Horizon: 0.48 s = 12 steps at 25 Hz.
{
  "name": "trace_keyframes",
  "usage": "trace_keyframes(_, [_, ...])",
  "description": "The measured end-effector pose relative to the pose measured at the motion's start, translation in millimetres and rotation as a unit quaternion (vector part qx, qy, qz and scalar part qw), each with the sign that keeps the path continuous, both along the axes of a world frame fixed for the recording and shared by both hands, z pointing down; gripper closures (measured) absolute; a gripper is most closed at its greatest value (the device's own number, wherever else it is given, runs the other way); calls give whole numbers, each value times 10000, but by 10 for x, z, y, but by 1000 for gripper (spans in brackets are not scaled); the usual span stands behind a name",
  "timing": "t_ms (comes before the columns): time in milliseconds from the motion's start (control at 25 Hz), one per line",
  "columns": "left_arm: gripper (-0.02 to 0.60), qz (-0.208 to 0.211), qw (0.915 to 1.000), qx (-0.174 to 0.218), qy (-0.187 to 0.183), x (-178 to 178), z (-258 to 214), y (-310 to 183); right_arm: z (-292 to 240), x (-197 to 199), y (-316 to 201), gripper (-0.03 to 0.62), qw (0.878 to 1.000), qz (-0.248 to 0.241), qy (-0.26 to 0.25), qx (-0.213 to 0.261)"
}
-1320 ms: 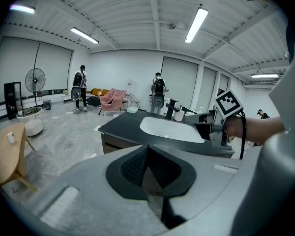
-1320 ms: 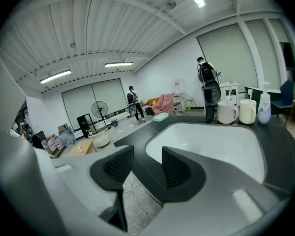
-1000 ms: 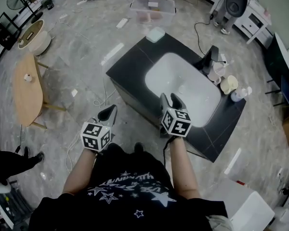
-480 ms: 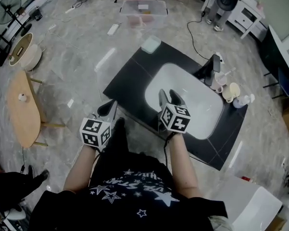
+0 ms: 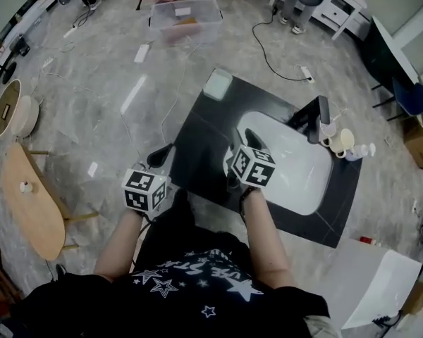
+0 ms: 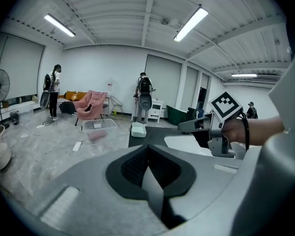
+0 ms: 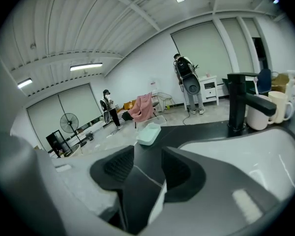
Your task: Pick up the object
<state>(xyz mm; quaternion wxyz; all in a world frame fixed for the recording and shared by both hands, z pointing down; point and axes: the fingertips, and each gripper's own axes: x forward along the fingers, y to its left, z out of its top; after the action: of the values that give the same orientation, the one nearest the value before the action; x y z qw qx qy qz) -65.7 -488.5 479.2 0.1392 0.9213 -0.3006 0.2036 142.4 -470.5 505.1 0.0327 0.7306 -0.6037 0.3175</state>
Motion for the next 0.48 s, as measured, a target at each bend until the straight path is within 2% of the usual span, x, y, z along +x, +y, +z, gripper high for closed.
trace_keyframes(240, [572,298,9995,-113,33,37,78,-565,91,9,-522,413,9991,403,-52,-118])
trace_keyframes(480, [572,539,9983,-231,25,137,199,-925,243,130,-924,413,9974,651,-23,-315])
